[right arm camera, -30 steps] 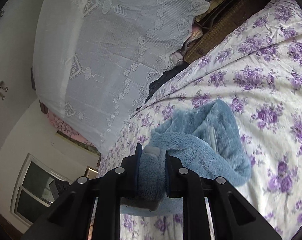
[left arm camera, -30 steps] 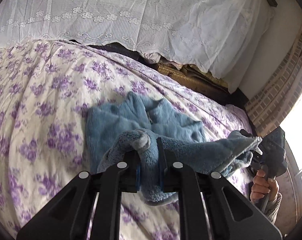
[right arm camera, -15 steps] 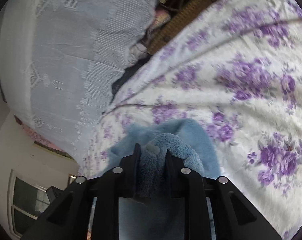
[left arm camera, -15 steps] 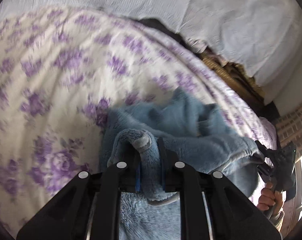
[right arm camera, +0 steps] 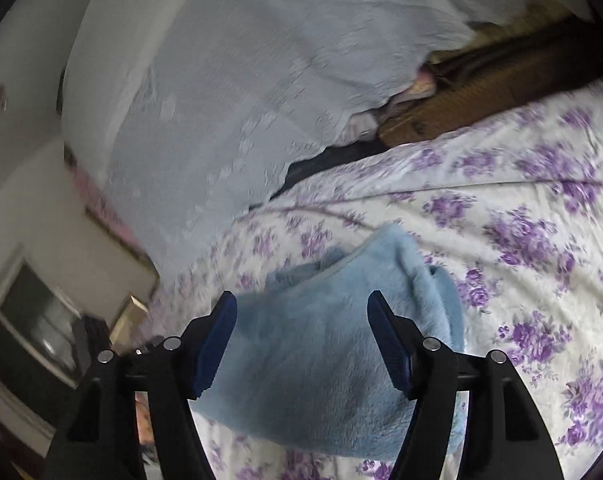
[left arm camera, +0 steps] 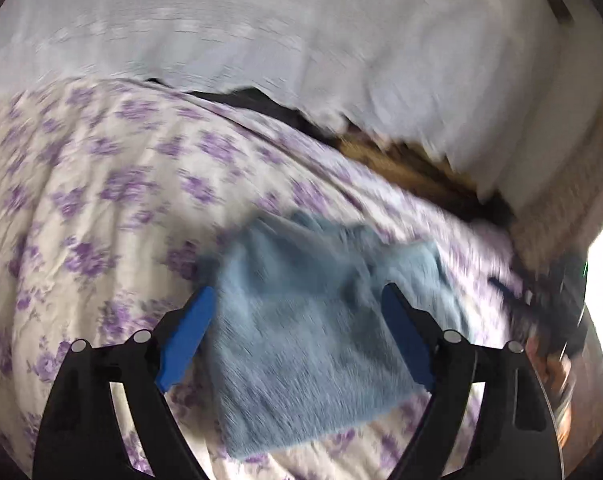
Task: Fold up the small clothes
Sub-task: 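Fold the held hem over toward the collar with both tools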
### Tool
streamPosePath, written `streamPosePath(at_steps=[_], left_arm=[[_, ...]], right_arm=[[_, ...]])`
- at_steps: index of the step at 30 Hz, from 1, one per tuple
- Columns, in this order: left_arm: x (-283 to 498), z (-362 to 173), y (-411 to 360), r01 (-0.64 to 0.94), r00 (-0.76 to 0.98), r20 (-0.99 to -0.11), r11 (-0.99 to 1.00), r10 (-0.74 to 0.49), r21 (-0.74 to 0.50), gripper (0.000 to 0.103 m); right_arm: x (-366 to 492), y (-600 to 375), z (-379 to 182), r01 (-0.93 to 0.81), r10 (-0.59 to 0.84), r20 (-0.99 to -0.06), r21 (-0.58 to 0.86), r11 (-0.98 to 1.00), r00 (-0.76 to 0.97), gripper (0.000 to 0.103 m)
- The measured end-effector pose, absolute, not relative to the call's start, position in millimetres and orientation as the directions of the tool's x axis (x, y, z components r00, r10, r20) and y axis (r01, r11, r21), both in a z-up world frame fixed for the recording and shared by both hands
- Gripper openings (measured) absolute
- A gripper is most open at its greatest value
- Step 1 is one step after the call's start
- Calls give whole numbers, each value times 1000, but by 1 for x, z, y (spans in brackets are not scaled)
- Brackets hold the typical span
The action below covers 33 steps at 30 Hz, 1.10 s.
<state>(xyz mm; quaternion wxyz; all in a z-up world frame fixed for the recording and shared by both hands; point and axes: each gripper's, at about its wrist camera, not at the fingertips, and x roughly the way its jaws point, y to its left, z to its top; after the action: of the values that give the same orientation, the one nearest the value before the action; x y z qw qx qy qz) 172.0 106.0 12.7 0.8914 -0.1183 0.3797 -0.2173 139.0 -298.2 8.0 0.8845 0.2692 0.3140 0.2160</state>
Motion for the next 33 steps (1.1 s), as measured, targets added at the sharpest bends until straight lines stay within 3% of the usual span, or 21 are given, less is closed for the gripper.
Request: streamPosePath(at_steps=[3, 6, 12, 14, 16, 19, 22, 25, 27, 30, 32, 33], left_arm=[[174, 4, 70, 344, 598, -675, 899, -432, -271, 82], [190, -5, 41, 292, 620, -727, 947, -296, -137, 84], [265, -52, 42, 77, 582, -807, 995, -103, -71, 87], [280, -74, 49, 24, 568, -822, 999, -38, -30, 99], [287, -82, 62, 8, 541, -833, 992, -113, -129, 99], [276, -73, 75, 4, 573, -806, 983, -151, -181, 99], [246, -50, 78, 41, 633, -753, 979, -179, -199, 98], [211, -32, 66, 144, 686, -696, 977, -212, -155, 98], [197, -40, 50, 175, 678, -709, 979, -197, -105, 98], [198, -73, 25, 166, 632, -771, 986, -80, 34, 99], [185, -71, 13, 150, 696, -718, 977, 4, 151, 99], [182, -67, 13, 140, 704, -710, 977, 17, 162, 98]], right_arm=[[145, -271, 2, -233, 507, -526, 501, 833, 683, 63], [162, -246, -8, -225, 480, -588, 455, 862, 651, 63], [227, -229, -47, -100, 347, -697, 370, 924, 628, 63], [246, -241, -71, -67, 328, -706, 371, 926, 627, 55], [245, -247, -75, -73, 338, -669, 391, 917, 662, 54], [227, -245, -63, -88, 314, -630, 363, 928, 711, 54], [199, -248, -42, -101, 303, -568, 360, 928, 765, 58], [172, -247, -26, -109, 300, -525, 363, 925, 796, 72], [164, -234, -31, -119, 306, -561, 345, 931, 769, 80], [164, -195, -65, -128, 171, -691, 114, 985, 703, 85], [160, -185, -64, -125, 110, -683, 27, 992, 722, 86], [153, -189, -55, -109, 116, -674, 53, 993, 730, 86]])
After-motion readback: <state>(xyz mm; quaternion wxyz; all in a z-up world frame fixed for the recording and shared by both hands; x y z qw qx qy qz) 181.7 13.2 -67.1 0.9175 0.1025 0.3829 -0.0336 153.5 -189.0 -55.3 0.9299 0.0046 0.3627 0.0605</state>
